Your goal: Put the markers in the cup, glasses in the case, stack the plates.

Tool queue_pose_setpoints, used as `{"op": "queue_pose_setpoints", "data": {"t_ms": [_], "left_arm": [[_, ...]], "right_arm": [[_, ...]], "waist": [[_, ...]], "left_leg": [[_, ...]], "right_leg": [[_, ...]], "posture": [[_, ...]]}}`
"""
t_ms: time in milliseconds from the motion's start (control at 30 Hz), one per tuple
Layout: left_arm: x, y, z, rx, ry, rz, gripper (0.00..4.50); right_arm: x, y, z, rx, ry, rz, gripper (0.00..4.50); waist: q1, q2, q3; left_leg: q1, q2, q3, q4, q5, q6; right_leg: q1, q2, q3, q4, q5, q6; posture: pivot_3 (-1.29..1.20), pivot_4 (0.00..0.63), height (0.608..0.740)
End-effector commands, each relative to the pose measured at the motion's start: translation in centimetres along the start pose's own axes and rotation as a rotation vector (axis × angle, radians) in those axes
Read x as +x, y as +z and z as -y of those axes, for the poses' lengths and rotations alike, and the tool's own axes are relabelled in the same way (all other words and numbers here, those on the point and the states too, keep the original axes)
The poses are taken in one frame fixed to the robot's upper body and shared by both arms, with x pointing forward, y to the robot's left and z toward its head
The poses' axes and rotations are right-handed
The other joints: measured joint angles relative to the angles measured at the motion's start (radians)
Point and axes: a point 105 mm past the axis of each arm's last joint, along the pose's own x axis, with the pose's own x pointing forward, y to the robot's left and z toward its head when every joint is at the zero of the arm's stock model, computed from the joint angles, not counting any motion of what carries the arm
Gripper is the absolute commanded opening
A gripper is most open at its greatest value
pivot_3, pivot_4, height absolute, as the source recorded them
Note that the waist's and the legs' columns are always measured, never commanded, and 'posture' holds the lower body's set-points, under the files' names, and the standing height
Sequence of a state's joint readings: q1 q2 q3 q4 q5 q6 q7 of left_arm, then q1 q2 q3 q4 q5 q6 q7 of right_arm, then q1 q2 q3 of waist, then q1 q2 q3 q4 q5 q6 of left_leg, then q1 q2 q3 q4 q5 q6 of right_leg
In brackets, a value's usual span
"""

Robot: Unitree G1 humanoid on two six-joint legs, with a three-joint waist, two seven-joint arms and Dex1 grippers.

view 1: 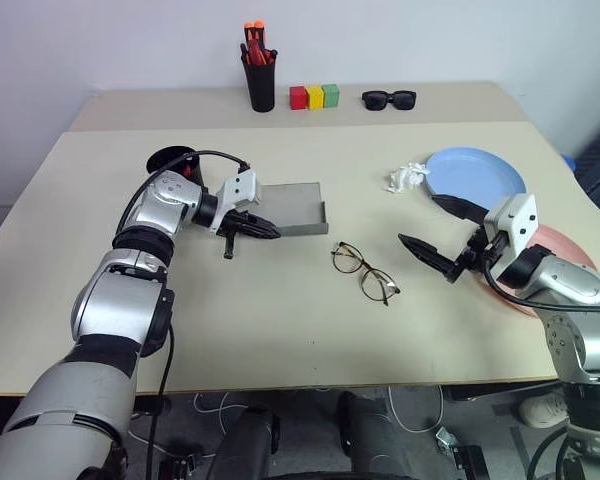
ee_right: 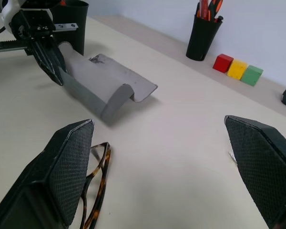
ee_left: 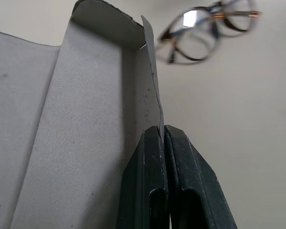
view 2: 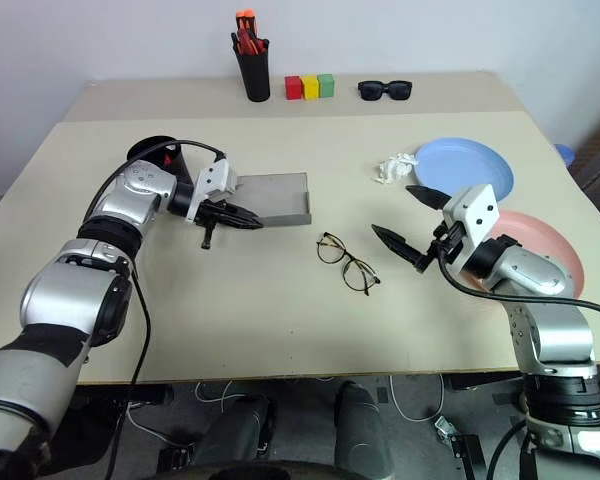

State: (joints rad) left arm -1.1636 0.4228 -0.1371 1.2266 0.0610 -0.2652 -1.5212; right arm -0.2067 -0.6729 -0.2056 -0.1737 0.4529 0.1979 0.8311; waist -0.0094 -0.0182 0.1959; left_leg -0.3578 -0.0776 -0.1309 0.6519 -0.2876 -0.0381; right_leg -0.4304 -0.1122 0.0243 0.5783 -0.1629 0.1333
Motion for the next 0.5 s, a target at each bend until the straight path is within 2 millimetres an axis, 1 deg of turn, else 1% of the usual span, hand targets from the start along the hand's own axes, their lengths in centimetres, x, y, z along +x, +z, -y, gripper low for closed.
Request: {"op": "queue_pose_setpoints", "data": {"t_ms": [33,100,167,300,433,500], "left_arm": [[-0.2,1.0,0.2,0.049,-0.025,0.053,0.04],[-0.2,0.1,0.6,0.062,-0.043,0.009,0.04],[-0.3,-0.2,1.0,0.043,-0.064,0.018,0.04],[-0.9,-1.3,1.3,0.048,-0.077,-0.047,0.04],[-1.2,-1.6,1.3,0.043,-0.076,-0.07,0.04],[-1.0,-1.5,1.4,0.023,-0.086,-0.054,0.04]], "right_arm": [[-0.1,1.0,0.0,-0.022,0.002,0.04,4.5],[-0.1,1.1,0.0,-0.019,0.001,0.046,4.5],[-0.2,1.2,0.1,-0.015,-0.001,0.051,4.5],[-0.1,1.2,0.0,-0.012,0.005,0.049,4.5],[0.1,1.2,0.1,-0.012,0.007,0.049,4.5],[0.2,1.2,0.1,-0.011,0.01,0.05,4.5]], "waist": [[-0.003,0.0,0.0],[-0.004,0.0,0.0],[-0.009,0.0,0.0],[-0.007,0.0,0.0],[-0.005,0.0,0.0],[-0.002,0.0,0.0]], "left_leg": [[0.0,0.0,0.0,0.0,0.0,0.0],[0.0,0.0,0.0,0.0,0.0,0.0],[0.001,0.0,0.0,0.0,0.0,0.0],[0.001,0.001,0.0,0.0,0.0,0.001],[0.001,0.0,0.0,0.0,0.0,0.001],[0.0,0.0,0.0,0.0,0.0,0.001]], "right_leg": [[0.0,0.0,0.0,0.0,0.0,0.0],[0.0,0.0,0.0,0.0,0.0,0.0],[0.0,0.0,0.0,0.0,0.0,0.0],[0.0,0.001,0.0,0.0,0.0,0.0],[0.0,0.001,0.0,0.0,0.0,0.0],[0.0,0.0,0.0,0.0,0.0,0.0]], "posture": [[0.0,0.15,0.74],[0.0,0.15,0.74],[0.0,0.15,0.74],[0.0,0.15,0.74],[0.0,0.15,0.74],[0.0,0.15,0.74]]}}
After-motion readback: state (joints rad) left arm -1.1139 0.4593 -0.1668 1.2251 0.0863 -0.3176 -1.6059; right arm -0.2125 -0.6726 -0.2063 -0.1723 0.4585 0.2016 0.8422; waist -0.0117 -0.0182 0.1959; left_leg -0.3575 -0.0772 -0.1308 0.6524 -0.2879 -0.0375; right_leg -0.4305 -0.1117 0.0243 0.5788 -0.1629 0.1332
